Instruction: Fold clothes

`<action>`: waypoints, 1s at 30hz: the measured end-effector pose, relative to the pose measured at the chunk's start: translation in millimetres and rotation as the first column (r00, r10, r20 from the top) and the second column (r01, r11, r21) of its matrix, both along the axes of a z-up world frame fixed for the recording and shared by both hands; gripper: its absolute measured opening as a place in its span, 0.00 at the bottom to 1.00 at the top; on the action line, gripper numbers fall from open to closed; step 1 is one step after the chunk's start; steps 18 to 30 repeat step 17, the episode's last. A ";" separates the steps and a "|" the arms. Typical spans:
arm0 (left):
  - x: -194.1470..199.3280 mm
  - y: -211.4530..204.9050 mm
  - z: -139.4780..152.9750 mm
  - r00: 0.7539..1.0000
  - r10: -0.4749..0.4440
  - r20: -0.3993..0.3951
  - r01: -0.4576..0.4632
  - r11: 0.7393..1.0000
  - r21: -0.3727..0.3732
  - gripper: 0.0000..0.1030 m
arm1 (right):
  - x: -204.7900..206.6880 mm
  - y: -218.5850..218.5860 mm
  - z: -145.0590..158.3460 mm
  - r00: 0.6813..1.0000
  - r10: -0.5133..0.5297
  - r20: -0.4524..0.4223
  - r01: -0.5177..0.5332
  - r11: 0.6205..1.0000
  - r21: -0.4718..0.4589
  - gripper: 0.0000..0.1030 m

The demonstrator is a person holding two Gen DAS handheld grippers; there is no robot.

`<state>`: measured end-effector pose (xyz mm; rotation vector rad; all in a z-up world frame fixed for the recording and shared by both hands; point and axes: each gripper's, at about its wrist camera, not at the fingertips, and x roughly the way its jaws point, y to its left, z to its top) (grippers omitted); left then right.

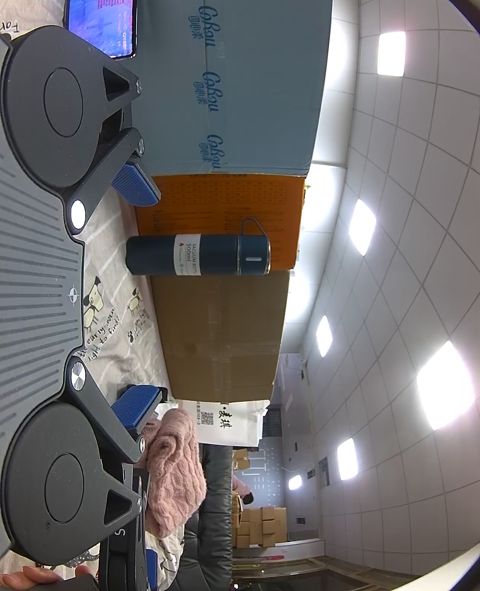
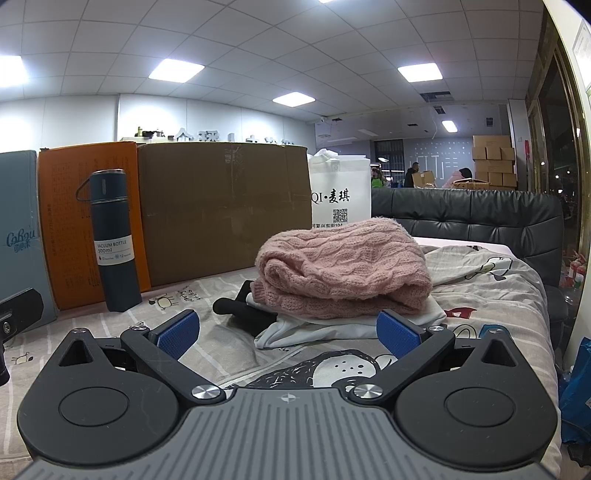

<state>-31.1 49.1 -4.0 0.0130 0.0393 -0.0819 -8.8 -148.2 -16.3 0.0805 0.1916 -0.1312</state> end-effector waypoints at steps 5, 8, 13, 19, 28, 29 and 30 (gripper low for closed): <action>0.2 0.6 -0.1 1.000 0.000 -0.001 0.000 1.000 -0.001 1.00 | -0.2 0.4 -0.4 1.000 0.000 -0.002 0.000 1.000 -0.001 1.00; 0.1 0.3 -0.5 1.000 -0.001 -0.002 0.000 1.000 -0.002 1.00 | -0.1 0.3 -0.5 1.000 0.000 -0.003 0.000 1.000 -0.001 1.00; 0.6 0.1 -0.4 1.000 -0.001 -0.003 0.001 1.000 -0.004 1.00 | -0.1 0.5 -0.7 1.000 -0.001 -0.004 0.001 1.000 -0.001 1.00; -0.4 -0.4 -0.7 1.000 -0.001 -0.002 0.001 1.000 -0.003 1.00 | -0.1 0.5 -0.8 1.000 -0.001 -0.005 0.001 1.000 -0.002 1.00; -0.4 -0.4 -0.7 1.000 -0.001 -0.002 0.001 1.000 -0.003 1.00 | -0.1 0.5 -0.8 1.000 -0.001 -0.005 0.001 1.000 -0.002 1.00; -0.4 -0.4 -0.7 1.000 -0.001 -0.002 0.001 1.000 -0.003 1.00 | -0.1 0.5 -0.8 1.000 -0.001 -0.005 0.001 1.000 -0.002 1.00; -0.4 -0.4 -0.7 1.000 -0.001 -0.002 0.001 1.000 -0.003 1.00 | -0.1 0.5 -0.8 1.000 -0.001 -0.005 0.001 1.000 -0.002 1.00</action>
